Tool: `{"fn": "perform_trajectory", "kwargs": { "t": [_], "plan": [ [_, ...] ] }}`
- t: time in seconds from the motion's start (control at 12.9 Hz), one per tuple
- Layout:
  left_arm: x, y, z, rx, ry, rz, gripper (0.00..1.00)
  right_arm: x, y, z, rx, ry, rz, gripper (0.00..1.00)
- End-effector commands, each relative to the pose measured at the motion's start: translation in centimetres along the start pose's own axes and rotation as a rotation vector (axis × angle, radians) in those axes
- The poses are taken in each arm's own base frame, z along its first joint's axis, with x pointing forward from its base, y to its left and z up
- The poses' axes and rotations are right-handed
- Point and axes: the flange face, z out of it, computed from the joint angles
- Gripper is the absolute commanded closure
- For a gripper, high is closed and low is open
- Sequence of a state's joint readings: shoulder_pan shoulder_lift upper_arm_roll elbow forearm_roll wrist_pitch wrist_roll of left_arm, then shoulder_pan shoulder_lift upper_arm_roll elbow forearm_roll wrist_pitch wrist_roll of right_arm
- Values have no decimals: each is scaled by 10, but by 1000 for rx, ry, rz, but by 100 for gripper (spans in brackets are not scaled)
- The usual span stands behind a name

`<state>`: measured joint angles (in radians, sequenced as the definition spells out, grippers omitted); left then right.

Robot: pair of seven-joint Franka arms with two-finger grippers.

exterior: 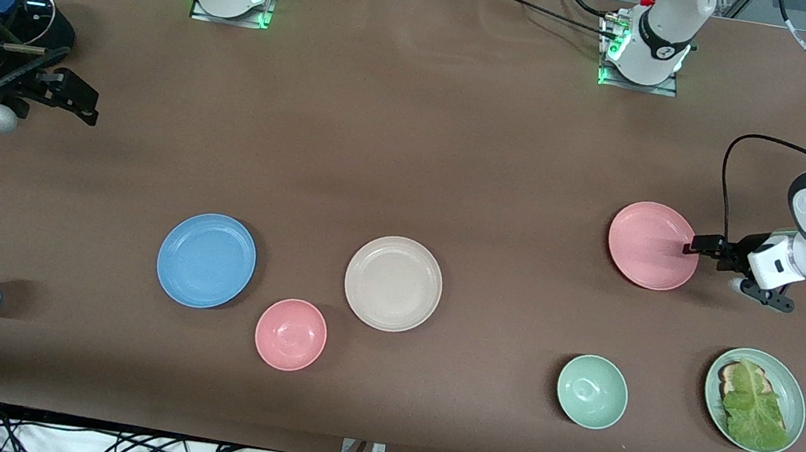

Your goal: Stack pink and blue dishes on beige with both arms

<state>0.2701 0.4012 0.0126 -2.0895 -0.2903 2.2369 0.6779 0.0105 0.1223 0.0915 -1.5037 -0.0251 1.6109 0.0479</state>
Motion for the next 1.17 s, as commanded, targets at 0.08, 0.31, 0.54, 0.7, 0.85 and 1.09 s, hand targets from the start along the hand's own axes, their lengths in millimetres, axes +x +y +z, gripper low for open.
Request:
{"fn": "perform_trajectory", "kwargs": {
  "t": [0.08,0.31,0.54,0.7,0.85,1.09],
  "plan": [
    [-16,-9,21,-36,58,34,0,3,3,-3,12,12,3,0],
    [-19,-14,27,-44,56,32,0,12,3,13,-1,-3,0,0],
    [-20,-15,36,-53,60,16,22,28,1,40,0,-15,2,0],
    [-20,-15,37,-54,57,15,82,42,-1,70,9,-41,3,0],
    [-20,-16,41,-58,53,13,100,55,-5,100,12,-49,0,0],
    [-17,-15,38,-56,51,22,100,69,-2,132,25,-52,-9,0]
  ]
}}
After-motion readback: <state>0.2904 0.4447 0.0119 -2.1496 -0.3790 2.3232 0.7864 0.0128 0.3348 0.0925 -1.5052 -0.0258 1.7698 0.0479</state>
